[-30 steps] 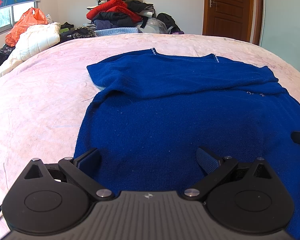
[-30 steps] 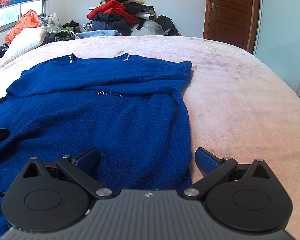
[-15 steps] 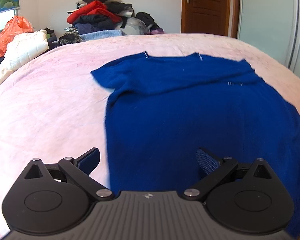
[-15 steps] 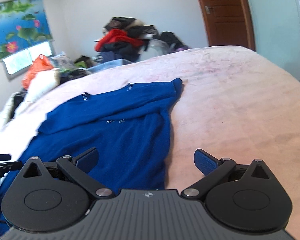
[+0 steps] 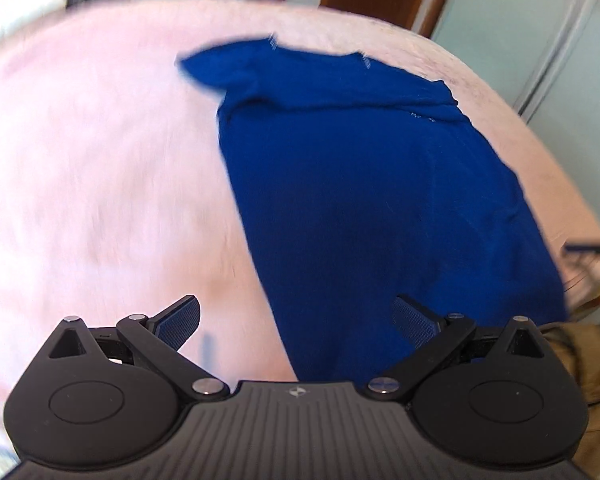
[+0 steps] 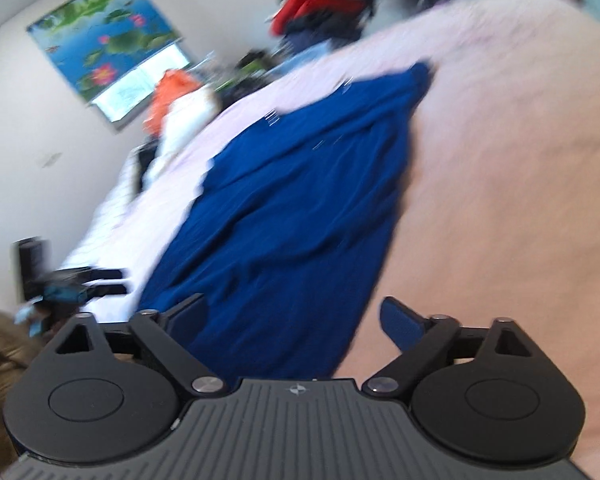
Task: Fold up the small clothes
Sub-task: 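Grasp the blue sweater's hem with both grippers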
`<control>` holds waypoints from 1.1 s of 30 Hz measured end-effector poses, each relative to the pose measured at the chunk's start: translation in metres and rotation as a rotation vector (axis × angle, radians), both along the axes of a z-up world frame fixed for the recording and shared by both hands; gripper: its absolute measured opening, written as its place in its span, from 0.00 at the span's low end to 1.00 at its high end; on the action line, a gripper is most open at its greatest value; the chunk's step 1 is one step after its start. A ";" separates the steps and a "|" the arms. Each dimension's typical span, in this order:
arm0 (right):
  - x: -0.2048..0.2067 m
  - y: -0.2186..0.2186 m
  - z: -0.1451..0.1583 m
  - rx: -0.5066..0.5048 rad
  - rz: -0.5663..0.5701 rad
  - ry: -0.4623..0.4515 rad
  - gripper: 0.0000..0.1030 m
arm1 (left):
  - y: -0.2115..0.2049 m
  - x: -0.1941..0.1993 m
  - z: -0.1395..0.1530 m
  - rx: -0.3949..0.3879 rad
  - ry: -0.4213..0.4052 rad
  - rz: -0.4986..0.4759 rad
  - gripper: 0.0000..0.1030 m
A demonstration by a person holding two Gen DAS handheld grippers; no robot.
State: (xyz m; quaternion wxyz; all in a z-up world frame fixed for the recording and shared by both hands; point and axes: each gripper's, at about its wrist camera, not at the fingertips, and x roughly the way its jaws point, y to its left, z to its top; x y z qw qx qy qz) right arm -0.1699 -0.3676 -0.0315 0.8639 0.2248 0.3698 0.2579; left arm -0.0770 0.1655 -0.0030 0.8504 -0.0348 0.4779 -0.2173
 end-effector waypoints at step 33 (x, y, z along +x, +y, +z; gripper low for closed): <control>-0.029 0.039 -0.026 0.066 0.245 0.187 0.12 | -0.005 -0.007 -0.047 -0.374 0.392 -0.032 0.09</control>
